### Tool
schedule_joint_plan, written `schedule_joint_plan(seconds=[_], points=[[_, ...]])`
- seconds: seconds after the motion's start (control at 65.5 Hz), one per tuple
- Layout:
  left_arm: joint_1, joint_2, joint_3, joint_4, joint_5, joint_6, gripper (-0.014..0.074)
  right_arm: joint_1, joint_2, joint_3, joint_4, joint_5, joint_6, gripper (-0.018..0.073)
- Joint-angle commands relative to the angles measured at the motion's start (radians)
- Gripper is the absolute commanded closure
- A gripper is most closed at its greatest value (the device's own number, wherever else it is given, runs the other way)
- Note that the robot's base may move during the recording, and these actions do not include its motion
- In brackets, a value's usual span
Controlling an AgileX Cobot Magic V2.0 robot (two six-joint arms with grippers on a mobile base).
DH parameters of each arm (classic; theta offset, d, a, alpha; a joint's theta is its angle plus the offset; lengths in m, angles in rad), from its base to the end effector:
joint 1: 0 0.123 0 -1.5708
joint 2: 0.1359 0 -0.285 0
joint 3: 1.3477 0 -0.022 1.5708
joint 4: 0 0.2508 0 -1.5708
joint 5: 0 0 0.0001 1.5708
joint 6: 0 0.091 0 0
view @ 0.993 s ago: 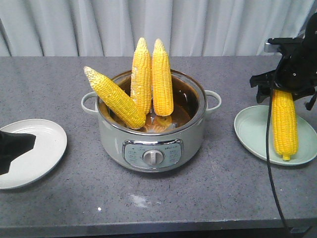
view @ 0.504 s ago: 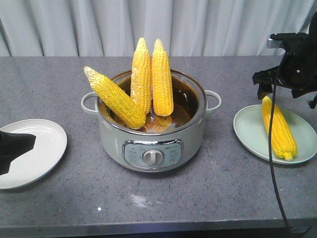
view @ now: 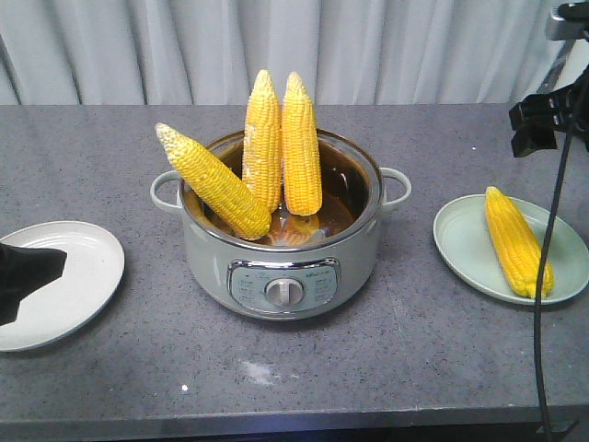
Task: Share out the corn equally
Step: 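Lower the cob onto the green plate, open and withdraw right gripper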
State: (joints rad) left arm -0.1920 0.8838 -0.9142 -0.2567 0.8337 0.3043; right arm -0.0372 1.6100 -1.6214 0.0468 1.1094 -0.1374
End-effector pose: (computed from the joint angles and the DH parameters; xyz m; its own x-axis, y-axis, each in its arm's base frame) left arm 0.1593 -0.0484 0.3595 -0.5842 0.2429 -0.7744 0.4076 0.9129 -0.0211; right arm 0.3452 -0.0090 0.3732 -0.8424 -0.0849 -0.5321 -0.0836 0.9961 -0.0266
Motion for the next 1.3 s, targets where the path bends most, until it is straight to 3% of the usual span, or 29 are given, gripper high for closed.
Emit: schedule_joint_plan(seconds=[0.0,0.489,0.794,1.023,1.283], points=[[-0.005,-0.004,-0.032,-0.022,-0.056,-0.004,0.0060,-0.005,-0.137,0.059,0.029,-0.075,-0.028,-0.0017],[-0.005,-0.004,-0.032,-0.023,-0.059,-0.004,0.0060,-0.002,-0.572,0.481,0.053,-0.072,-0.031,-0.0017],[-0.005,-0.004,-0.032,-0.027,-0.061,-0.004,0.0062,0.176,-0.732,0.565,-0.012,-0.085,-0.032,-0.0017],[-0.005,-0.002,-0.031,-0.137,-0.138,0.024,0.0062,0.225,-0.763,0.565,-0.006,-0.094,-0.035,-0.0017],[-0.005,0.081,-0.032,-0.364,-0.210,0.243,0.0051,0.225,-0.763,0.565,-0.005,-0.090,-0.025,-0.0017]])
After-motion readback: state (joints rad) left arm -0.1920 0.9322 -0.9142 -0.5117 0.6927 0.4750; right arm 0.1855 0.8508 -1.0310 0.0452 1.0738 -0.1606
